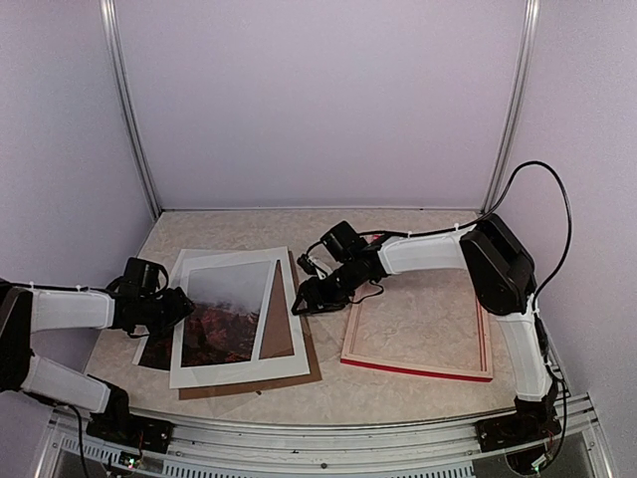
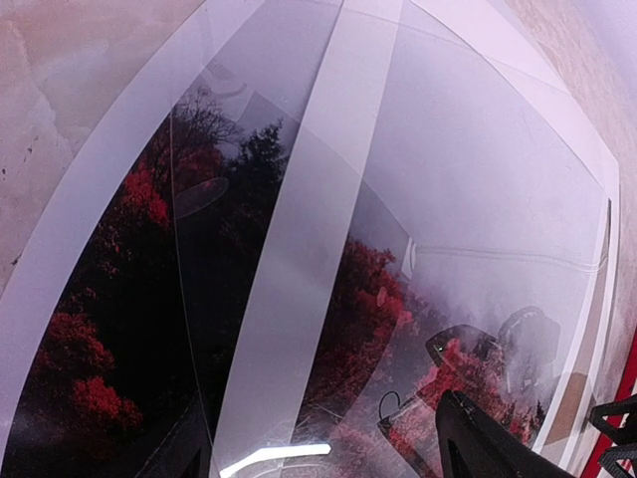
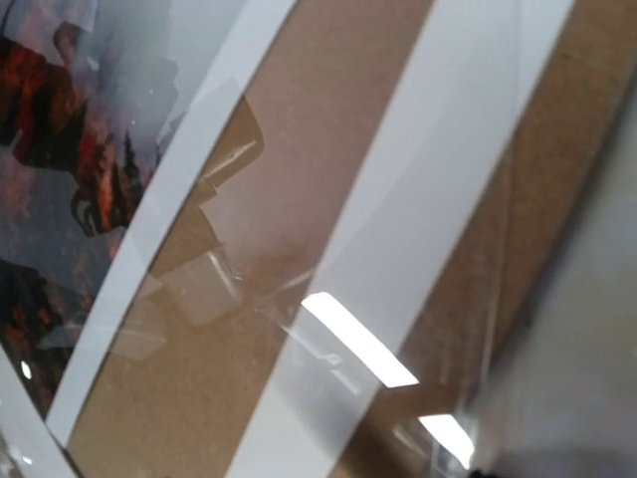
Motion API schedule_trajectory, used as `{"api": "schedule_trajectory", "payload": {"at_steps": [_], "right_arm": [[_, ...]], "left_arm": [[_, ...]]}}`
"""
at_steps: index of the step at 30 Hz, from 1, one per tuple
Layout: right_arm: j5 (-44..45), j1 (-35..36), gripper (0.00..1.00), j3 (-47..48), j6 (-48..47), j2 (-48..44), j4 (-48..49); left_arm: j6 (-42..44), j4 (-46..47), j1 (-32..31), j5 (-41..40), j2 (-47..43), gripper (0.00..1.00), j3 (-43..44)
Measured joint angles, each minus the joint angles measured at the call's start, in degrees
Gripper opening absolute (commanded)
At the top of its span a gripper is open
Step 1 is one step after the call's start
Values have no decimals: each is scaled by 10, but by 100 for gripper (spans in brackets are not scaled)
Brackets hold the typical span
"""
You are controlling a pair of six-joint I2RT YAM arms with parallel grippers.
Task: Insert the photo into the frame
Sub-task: Pick up the mat board from the center of the board.
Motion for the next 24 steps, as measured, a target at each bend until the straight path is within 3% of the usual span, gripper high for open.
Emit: {"api": "schedule_trajectory", "payload": {"at_steps": [24], "right_arm": [[-87, -19, 42, -104, 108, -26, 124]], "left_arm": [[0, 45, 12, 34, -75, 81, -22]]}}
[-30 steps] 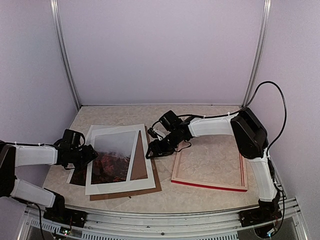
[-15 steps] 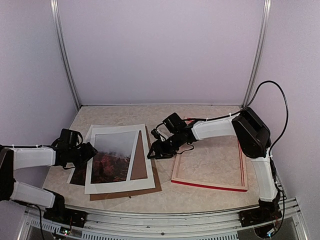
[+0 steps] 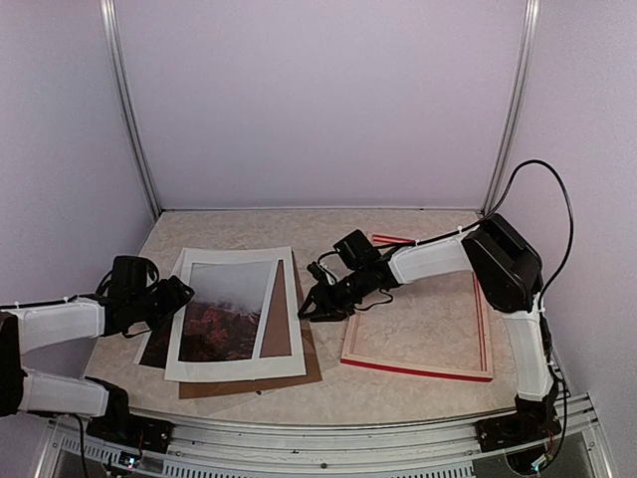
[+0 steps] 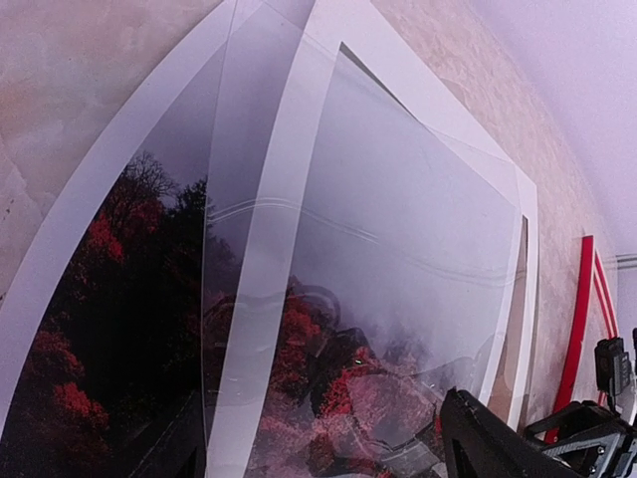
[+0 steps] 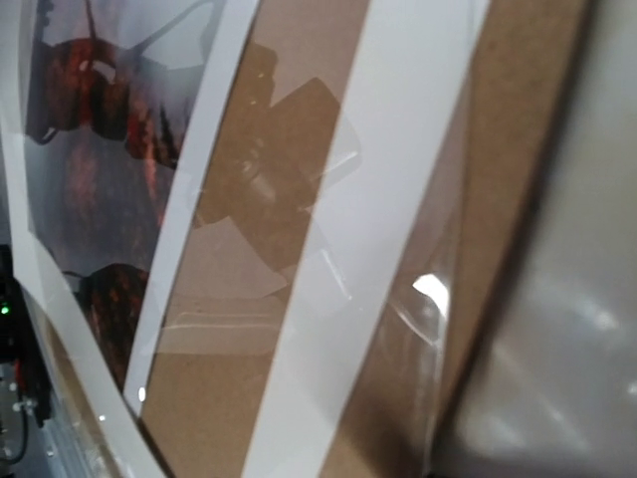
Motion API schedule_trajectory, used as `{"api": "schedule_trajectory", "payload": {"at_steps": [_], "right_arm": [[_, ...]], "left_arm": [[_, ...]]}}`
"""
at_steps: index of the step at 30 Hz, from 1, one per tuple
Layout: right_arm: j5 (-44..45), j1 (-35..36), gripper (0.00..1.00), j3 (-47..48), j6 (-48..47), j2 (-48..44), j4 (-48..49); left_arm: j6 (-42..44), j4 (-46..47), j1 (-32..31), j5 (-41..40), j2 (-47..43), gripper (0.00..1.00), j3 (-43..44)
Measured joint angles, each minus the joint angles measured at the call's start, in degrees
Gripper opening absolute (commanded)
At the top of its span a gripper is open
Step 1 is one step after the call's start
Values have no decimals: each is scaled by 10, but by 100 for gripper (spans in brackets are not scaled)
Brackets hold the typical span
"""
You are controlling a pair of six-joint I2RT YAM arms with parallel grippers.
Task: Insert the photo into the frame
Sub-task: Pick up the mat board from the center of the board.
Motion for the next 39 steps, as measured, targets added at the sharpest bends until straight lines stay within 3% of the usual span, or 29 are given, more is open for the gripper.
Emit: {"api": "schedule_trajectory", "payload": {"at_steps": [21, 39], "right_arm": [[-80, -6, 33, -32, 64, -17, 98], [-92, -6, 29, -36, 71, -17, 114]], "left_arm": [[20, 2, 0, -1, -18, 92, -3], [28, 4, 0, 5, -32, 91, -8]]}}
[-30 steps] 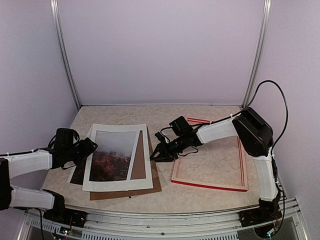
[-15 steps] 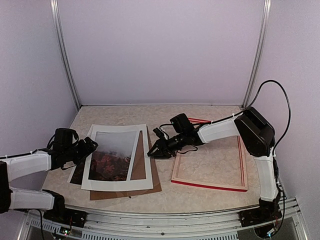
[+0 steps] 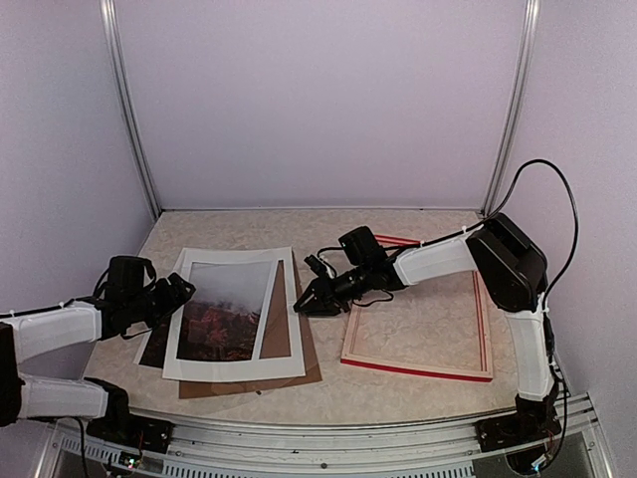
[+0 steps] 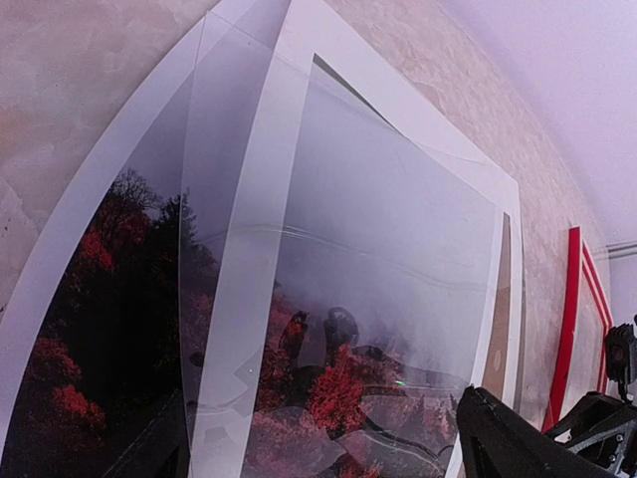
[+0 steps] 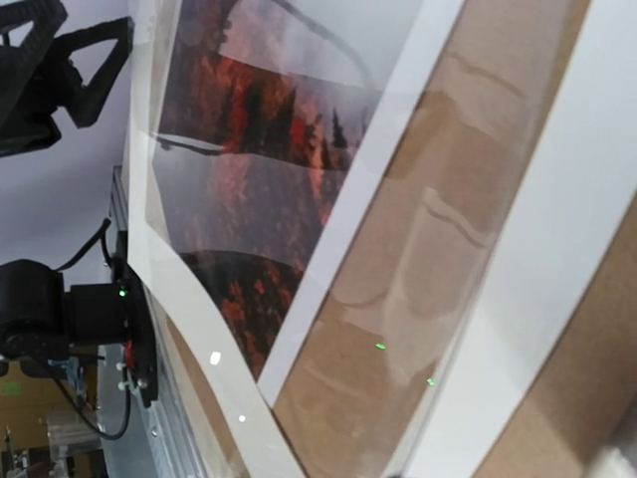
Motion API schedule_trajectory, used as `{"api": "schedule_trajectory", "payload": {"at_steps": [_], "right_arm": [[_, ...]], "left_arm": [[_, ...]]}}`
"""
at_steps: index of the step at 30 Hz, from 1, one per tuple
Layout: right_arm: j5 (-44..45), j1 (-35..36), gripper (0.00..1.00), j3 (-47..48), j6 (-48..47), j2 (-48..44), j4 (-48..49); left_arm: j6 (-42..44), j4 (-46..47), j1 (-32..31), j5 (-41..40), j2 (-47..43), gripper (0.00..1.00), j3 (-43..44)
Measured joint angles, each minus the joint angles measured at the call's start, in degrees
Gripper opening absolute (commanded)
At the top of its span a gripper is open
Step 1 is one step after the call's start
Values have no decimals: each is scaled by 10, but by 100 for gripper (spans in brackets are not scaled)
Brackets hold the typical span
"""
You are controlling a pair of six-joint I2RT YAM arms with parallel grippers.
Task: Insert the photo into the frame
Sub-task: Pick up the mat board from the center of the board.
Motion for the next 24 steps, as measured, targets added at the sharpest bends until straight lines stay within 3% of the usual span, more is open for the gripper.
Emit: {"api": "schedule_trajectory", "payload": {"at_steps": [17, 20, 24], "right_arm": [[35, 12, 28, 129, -36, 73, -99], [39, 15, 20, 155, -41, 84, -111], [40, 17, 1, 164, -45, 87, -115]], "left_arm": [[2, 16, -8, 2, -13, 89, -12], [6, 19, -17, -3, -14, 89, -12], [13, 18, -27, -15, -19, 91, -12]]}}
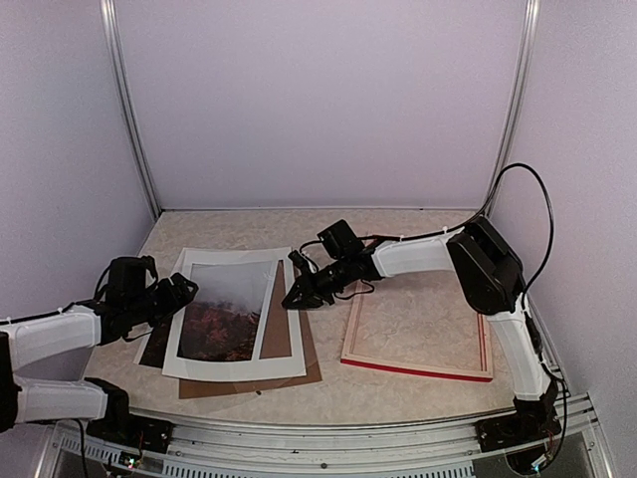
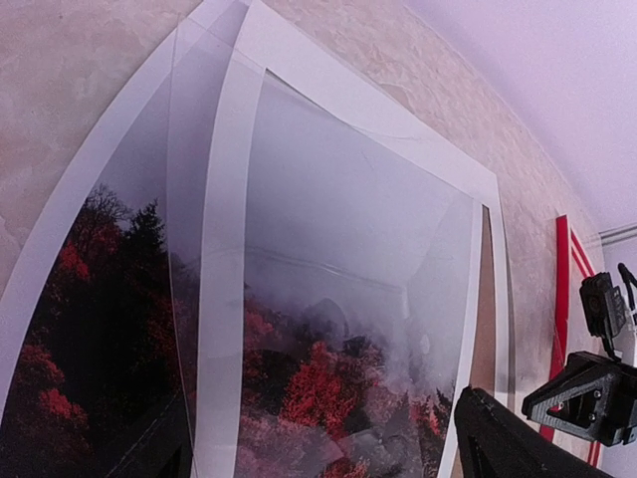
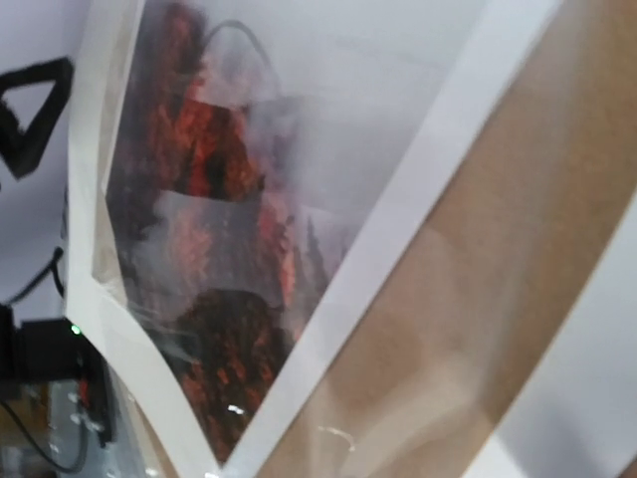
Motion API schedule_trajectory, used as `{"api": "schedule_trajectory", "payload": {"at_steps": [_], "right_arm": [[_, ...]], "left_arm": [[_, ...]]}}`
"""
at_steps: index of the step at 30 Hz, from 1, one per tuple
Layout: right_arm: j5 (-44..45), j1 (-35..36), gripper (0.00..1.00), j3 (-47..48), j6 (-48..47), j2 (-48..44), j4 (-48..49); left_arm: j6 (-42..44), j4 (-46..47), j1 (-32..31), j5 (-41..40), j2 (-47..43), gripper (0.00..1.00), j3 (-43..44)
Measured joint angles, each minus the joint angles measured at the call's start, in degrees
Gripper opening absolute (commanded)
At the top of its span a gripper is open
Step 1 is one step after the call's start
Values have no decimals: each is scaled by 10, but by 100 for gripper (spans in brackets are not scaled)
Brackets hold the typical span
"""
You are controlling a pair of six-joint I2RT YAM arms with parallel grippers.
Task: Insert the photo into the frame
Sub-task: Pick up the mat board from the center of the board.
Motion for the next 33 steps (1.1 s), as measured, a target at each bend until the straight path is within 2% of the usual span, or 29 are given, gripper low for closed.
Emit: {"api": "schedule_trajectory", "payload": {"at_steps": [7, 14, 19, 29, 33], "right_arm": [[3, -1, 0, -28, 1, -24, 10], [-17, -22, 0, -118, 19, -146, 67], [-39, -54, 0, -160, 55, -215, 139], [-46, -79, 0, -175, 85, -224, 171], [-36, -80, 0, -179, 73, -224, 136]], "left_arm": [[4, -12, -3, -23, -23, 98, 0], [7, -23, -4, -33, -27, 99, 10], [7, -21, -9, -12, -19, 99, 20], [0, 45, -69, 66, 14, 99, 21], [-4, 63, -75, 83, 40, 99, 24]]}}
